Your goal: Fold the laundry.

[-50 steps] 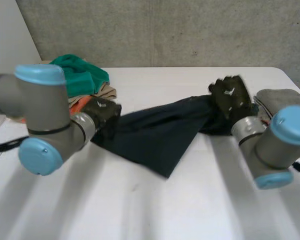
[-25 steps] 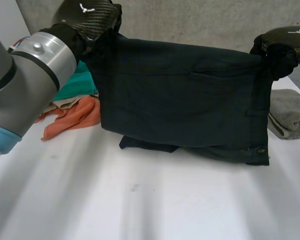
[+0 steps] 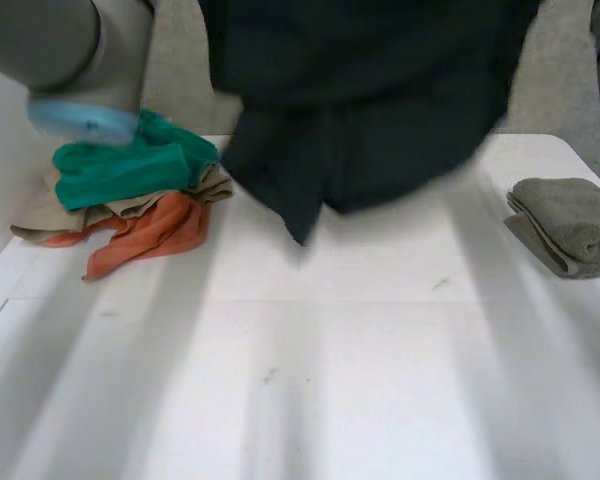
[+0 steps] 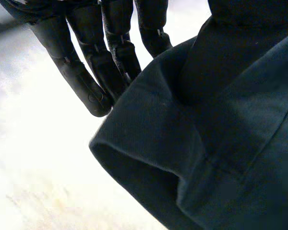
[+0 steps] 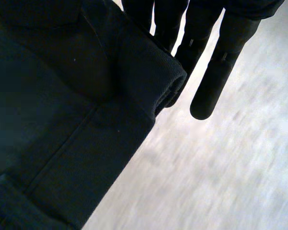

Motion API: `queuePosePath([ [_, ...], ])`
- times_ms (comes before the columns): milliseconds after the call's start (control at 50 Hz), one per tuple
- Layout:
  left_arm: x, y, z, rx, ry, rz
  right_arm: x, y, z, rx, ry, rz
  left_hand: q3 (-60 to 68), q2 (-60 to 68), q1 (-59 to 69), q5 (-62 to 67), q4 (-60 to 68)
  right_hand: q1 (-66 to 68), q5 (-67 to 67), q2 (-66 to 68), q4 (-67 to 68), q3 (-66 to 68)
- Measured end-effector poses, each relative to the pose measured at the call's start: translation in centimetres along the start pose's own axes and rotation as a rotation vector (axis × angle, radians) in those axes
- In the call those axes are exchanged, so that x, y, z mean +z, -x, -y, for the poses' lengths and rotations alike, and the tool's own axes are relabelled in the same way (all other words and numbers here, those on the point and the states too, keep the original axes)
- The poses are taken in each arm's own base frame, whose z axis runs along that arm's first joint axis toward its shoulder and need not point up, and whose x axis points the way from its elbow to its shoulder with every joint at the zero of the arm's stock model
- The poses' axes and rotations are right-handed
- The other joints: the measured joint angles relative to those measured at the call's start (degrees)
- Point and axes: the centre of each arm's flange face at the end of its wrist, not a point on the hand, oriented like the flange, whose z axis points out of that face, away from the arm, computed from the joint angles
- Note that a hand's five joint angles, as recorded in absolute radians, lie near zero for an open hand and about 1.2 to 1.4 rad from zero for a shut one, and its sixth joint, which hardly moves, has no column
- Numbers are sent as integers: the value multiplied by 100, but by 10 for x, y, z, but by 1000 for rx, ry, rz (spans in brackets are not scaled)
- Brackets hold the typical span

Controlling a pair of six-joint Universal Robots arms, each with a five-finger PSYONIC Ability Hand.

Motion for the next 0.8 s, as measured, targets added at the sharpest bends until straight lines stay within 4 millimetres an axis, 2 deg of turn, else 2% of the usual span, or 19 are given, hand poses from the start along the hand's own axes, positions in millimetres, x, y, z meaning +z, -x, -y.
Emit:
queuePosePath([
  [60,5,8,17,-14,-46,24,5,2,7,9,-43,2,0,0,0,0,0,0,0,0,0,0],
  [100,4,10,18,-17,-33,27,4,5,6,14,-28,16,0,0,0,0,0,0,0,0,0,0],
  [220,-20,10,-11,-13,135,-4,-15,17,-17,34,122,90,0,0,0,0,0,0,0,22,3,0],
  [240,-35,7,-26,-11,213,-24,-26,22,-29,41,186,117,0,0,0,0,0,0,0,27,3,0],
  [280,-47,4,-37,-11,271,-40,-36,25,-39,46,237,138,0,0,0,0,0,0,0,27,3,0],
  [300,-64,-2,-53,-11,344,-64,-51,30,-54,54,308,163,0,0,0,0,0,0,-1,27,3,0],
  [360,-94,-12,-75,-16,449,-106,-79,37,-77,62,425,198,0,1,0,0,1,0,-1,27,4,0],
  [400,-121,-22,-93,-22,533,-147,-107,43,-96,61,534,227,1,4,0,0,1,22,0,27,4,0],
  [420,-121,-22,-93,-22,533,-147,-107,43,-96,61,534,227,1,4,0,0,1,22,0,27,4,0],
  [440,-145,-32,-108,-27,601,-187,-134,47,-112,48,631,250,1,5,0,0,2,22,0,27,4,0],
  [460,-149,-33,-110,-28,612,-194,-138,48,-114,44,647,255,1,5,0,0,2,22,0,27,4,0],
  [500,-176,-43,-124,-28,682,-243,-167,52,-126,14,747,288,0,5,0,0,2,22,0,27,4,0],
  [560,-199,-50,-132,-12,746,-297,-194,56,-132,-27,829,327,1,5,0,0,2,22,0,27,5,0],
  [620,-214,-52,-131,17,795,-343,-207,58,-130,-60,871,359,0,5,0,0,2,22,-1,27,6,0],
  [680,-217,-49,-120,57,826,-375,-207,58,-117,-84,873,380,1,5,0,0,2,22,1,27,7,0],
  [720,-210,-43,-103,96,825,-382,-198,57,-104,-93,850,381,1,5,0,0,2,22,0,27,7,0],
  [740,-204,-39,-93,114,816,-379,-189,55,-91,-98,819,377,0,5,0,0,2,22,0,27,7,0],
  [800,-178,-23,-51,160,739,-335,-162,50,-56,-105,722,353,1,5,0,0,2,25,0,27,7,0],
])
